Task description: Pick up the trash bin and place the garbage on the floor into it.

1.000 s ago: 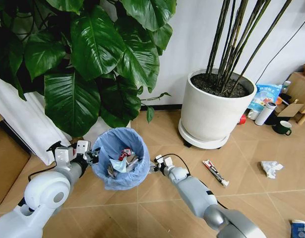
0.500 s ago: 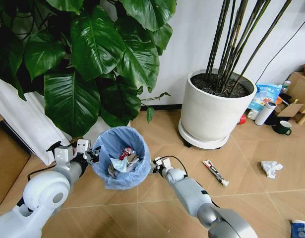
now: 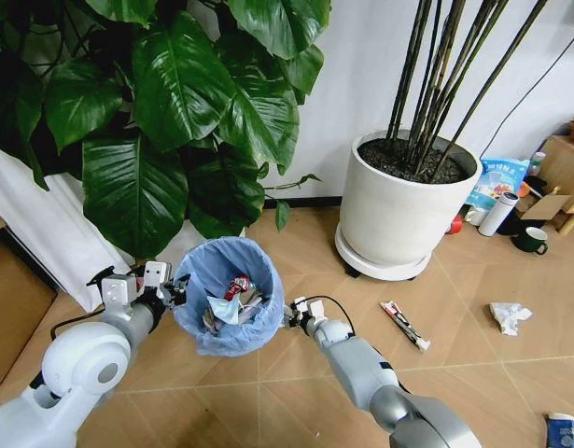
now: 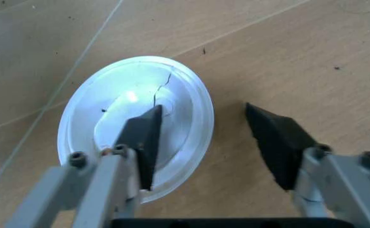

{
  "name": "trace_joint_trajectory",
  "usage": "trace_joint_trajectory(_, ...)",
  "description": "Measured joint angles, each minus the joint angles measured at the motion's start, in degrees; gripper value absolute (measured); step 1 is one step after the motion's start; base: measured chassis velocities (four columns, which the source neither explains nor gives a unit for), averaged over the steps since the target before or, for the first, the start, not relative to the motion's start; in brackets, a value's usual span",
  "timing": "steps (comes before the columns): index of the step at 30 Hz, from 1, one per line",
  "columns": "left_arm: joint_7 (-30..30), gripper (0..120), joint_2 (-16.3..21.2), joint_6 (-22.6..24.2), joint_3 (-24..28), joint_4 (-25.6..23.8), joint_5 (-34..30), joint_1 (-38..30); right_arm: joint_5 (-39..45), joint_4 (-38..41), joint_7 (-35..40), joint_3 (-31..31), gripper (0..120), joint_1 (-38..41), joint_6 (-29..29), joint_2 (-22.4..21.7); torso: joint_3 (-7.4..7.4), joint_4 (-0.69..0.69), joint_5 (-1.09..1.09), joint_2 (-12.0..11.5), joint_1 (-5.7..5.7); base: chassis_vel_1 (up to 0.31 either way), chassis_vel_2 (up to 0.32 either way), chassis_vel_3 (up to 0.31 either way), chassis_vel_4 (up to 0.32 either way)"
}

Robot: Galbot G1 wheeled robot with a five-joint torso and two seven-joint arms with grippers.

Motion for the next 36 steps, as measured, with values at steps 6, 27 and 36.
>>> trace_joint_trajectory(6,0.00,0,0.04,-0.01,0.02,-0.01,-0.02,-0.09,-0.48,0.09,-0.37,0.73,29,-0.26,0.34,-0.26,0.00,0.01,0.01,0.00,0.00,0.000,0.000,0.000,0.000)
trace_joint_trajectory(27,-0.07,0,0.34,0.04,0.01,-0.69,-0.07,0.68,3.76,13.51,0.44,1.54,0,-3.74,-0.45,-6.68,0.02,0.01,0.02,0.00,0.01,0.000,0.000,0.000,0.000)
trace_joint_trajectory(36,-0.20,0,-0.05,0.19,0.85,0.42,0.15,0.49,16.40,34.46,2.77,-1.10,0,-8.94,-4.34,-15.53,0.02,0.01,0.02,-0.01,0.01,0.000,0.000,0.000,0.000)
